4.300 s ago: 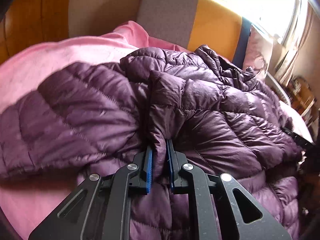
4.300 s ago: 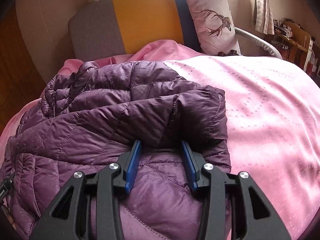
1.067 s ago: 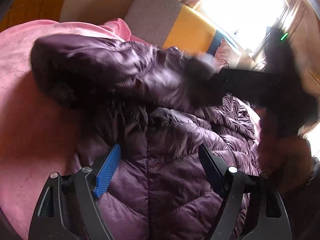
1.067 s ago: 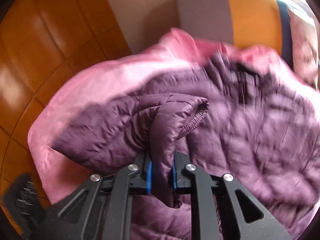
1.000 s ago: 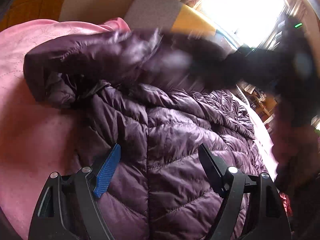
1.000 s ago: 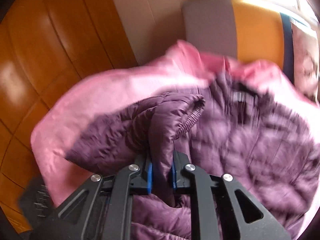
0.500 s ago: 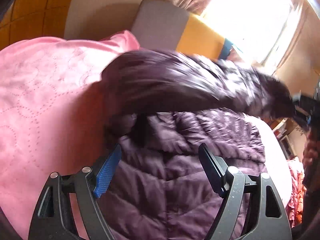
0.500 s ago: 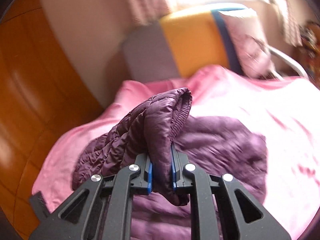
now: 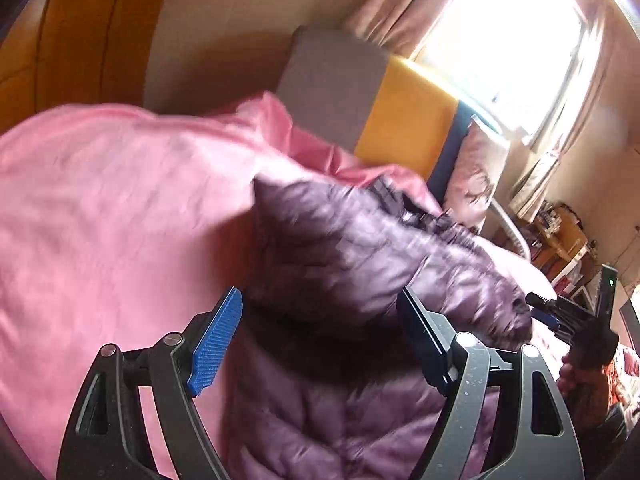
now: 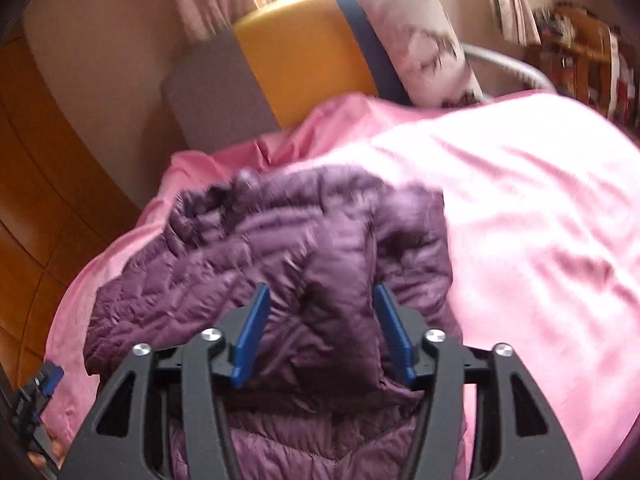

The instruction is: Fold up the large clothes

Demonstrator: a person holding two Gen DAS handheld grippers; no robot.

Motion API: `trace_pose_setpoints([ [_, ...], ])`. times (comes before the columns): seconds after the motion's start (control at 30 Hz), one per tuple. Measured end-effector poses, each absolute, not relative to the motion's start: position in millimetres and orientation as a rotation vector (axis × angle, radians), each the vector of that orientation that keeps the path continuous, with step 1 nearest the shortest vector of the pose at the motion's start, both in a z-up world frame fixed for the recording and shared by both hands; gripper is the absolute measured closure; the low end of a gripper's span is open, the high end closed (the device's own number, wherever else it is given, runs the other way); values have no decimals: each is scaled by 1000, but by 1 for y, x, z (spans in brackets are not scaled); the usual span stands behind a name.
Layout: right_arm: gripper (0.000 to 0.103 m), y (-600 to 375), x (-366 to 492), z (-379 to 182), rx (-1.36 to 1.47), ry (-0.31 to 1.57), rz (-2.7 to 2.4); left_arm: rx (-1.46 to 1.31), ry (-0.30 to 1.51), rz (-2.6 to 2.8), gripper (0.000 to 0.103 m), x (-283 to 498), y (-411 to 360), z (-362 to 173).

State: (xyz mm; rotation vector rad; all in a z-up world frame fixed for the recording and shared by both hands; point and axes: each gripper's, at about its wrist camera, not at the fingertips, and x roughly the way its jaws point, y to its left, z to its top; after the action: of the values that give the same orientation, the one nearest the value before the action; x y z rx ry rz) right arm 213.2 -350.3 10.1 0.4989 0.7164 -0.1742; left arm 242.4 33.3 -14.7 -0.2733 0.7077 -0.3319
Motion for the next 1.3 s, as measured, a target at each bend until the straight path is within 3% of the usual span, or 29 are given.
trace_pose_setpoints([
  [0.23, 23, -306, 248, 26, 327, 690, -103, -250, 683, -410, 25, 294, -24, 3],
  [0.47, 10, -296, 283, -32, 224, 815, -140, -187, 865, -339, 26, 333, -43, -66],
  [0.67, 9, -293, 298, -69, 205, 858, -127, -175, 872, -340, 26, 338, -37, -101],
  [0.97, 8, -293, 305, -75, 198, 873, -137, -87, 880, -266, 26, 329, -46, -81],
  [1.13, 8, -282, 300, -40, 148, 825, -175, -57, 727, -273, 26, 306, -41, -31],
  [1.3, 9, -239, 315, -6, 98, 722, -62, -56, 721, -306, 26, 333, -57, -22],
])
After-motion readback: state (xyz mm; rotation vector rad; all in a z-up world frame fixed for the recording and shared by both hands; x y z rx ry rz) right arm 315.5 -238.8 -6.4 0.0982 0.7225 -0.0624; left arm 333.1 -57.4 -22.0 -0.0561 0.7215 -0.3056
